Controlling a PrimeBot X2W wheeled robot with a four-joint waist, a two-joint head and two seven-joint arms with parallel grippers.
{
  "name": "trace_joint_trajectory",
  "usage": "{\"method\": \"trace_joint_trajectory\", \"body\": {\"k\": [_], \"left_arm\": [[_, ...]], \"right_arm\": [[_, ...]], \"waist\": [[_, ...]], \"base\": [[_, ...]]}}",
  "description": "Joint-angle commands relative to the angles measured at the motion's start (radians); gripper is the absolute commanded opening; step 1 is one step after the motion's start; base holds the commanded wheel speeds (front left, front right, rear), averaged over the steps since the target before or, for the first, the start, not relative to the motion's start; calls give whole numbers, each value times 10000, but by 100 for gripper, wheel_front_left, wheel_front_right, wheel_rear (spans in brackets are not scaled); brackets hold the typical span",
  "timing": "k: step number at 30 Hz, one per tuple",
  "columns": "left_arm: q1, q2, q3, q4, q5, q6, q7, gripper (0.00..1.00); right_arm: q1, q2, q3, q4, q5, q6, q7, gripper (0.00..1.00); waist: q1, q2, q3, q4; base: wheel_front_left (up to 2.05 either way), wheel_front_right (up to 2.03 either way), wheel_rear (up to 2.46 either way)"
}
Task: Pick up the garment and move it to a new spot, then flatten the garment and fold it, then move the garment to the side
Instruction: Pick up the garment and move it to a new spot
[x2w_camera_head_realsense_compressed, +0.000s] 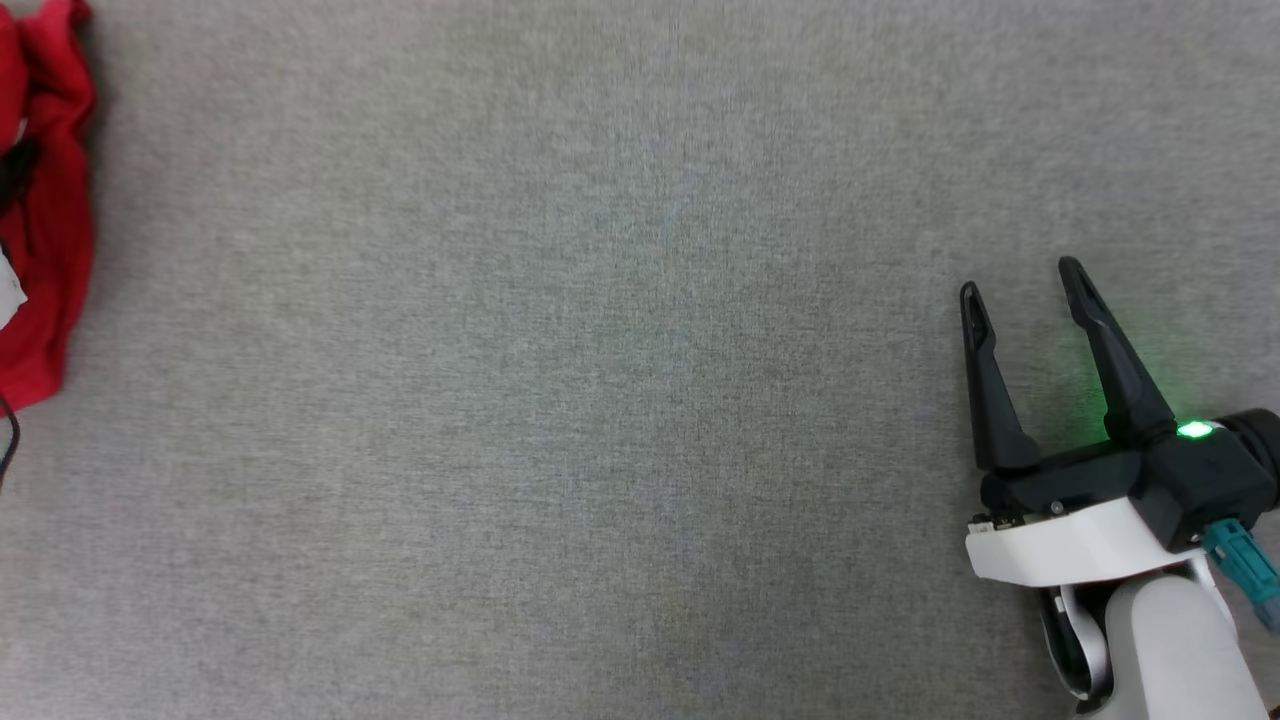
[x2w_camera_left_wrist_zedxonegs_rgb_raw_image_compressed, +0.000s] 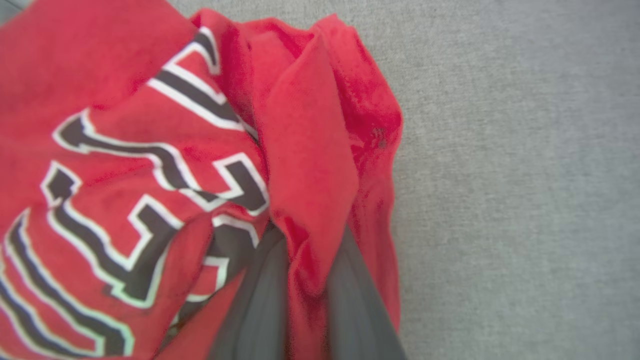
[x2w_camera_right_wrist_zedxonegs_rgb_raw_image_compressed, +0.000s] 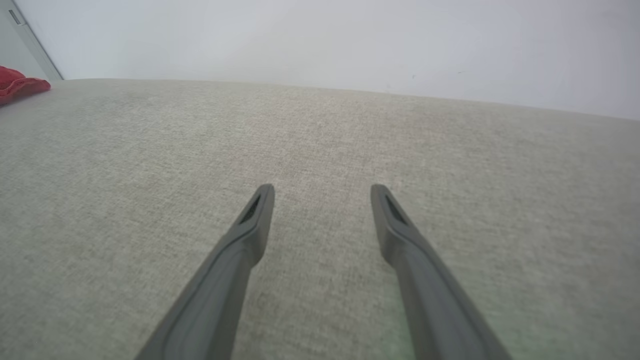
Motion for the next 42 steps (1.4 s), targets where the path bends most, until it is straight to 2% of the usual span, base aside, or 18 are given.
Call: {"method": "trace_joint_trajectory", "body": {"k": [1,11,14,20,27,32,35,37,38,41,42], "left_arm": [[-216,58,-96,25,111,-17,-359,0],[-278,55,-481,-397,600,-6,-2967,0],[-286,47,-750,-714,1153,18,-3369,0],[-192,-541,-1131,-1845,1725,350,-3746,0],[127,-1529,-1783,-3531,2206,1047,-3605,0],[568,-2624,-2479,-4357,2639,1588,-3758,0],[846,-3523,-2889,-4392,2763,1846,-3949,0],[1082,-4124,-3300,-4159,2881,1848,-4094,0],[1082,-4124,-3300,-4159,2881,1848,-4094,0],[1417,-5049,-3878,-3599,3046,1866,-4348,0],[1525,-5336,-4112,-3334,3158,1853,-4404,13]], "right_arm": [[129,-52,-42,193,94,-15,33,100],[729,-40,-26,684,327,-14,13,100],[946,-40,-35,834,324,-14,13,100],[1218,-40,-17,961,407,-14,12,100],[1413,-37,73,983,632,-12,13,100],[1457,-37,-88,925,739,-12,13,100],[1361,-37,-205,881,818,-14,13,100],[1283,-38,-335,851,885,-12,12,100],[1283,-38,-335,851,885,-12,12,100],[1279,-34,-476,821,1004,-12,12,100],[1290,-34,-508,817,1027,-12,14,100]], "waist": [[0,-1,-486,20],[0,-1,-2687,-34],[0,-1,-3204,-81],[0,-1,-3923,-369],[0,-1,-4309,-1082],[0,-1,-4296,-1669],[0,-1,-4188,-2033],[0,-1,-4103,-2239],[0,-1,-4103,-2239],[0,-1,-3996,-2451],[0,-1,-3959,-2487]], "base": [[0,0,0],[0,0,0],[0,0,0],[0,0,0],[0,0,0],[0,0,0],[0,0,0],[0,0,0],[0,0,0],[0,0,0],[0,0,0]]}}
